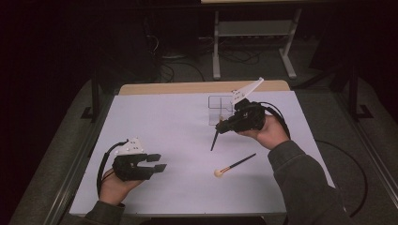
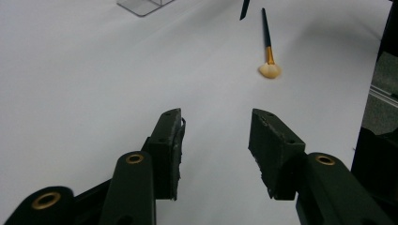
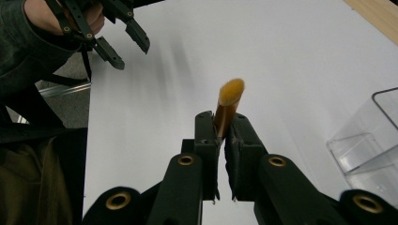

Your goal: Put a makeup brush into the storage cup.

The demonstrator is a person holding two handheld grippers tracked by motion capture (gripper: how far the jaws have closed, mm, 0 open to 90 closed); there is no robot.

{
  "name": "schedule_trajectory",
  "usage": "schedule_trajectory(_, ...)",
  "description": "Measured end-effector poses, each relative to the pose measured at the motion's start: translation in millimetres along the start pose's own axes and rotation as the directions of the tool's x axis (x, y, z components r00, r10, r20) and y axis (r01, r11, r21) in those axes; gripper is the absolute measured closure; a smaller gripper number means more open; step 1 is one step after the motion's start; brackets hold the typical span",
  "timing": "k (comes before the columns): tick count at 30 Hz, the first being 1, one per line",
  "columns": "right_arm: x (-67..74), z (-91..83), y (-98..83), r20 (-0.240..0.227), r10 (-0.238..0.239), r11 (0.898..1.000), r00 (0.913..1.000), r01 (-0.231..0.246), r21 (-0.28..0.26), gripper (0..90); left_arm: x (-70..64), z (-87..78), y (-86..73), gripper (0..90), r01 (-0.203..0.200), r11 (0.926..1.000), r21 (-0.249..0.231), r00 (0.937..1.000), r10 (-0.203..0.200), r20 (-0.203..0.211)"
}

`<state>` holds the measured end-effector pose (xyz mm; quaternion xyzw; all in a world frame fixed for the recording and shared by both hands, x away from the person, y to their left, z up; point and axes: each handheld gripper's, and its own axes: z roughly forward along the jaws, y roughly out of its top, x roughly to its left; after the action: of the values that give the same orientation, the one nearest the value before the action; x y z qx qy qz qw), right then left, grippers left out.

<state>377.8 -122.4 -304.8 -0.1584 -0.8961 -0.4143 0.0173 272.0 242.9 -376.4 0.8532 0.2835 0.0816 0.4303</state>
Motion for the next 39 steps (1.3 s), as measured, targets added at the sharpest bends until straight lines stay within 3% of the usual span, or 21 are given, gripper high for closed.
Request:
schedule_trajectory(15, -12.3, -9.4, 9.2, 0.038, -0.005, 0.999, 0.9993, 0.004, 0.033, 82.8, 2.7, -7.1, -2.6, 47.5, 0.012, 0.9998, -0.013, 0.9997, -0.012, -0.021)
schedule_trajectory(39, -36.7, -29.7, 21.2, 0.085, 0.009, 1.000, 0.9964, -0.011, 0.028, 82.8, 5.2, -9.8, -6.4, 43.4, 0.011, 0.9998, -0.015, 0.9995, -0.012, -0.029)
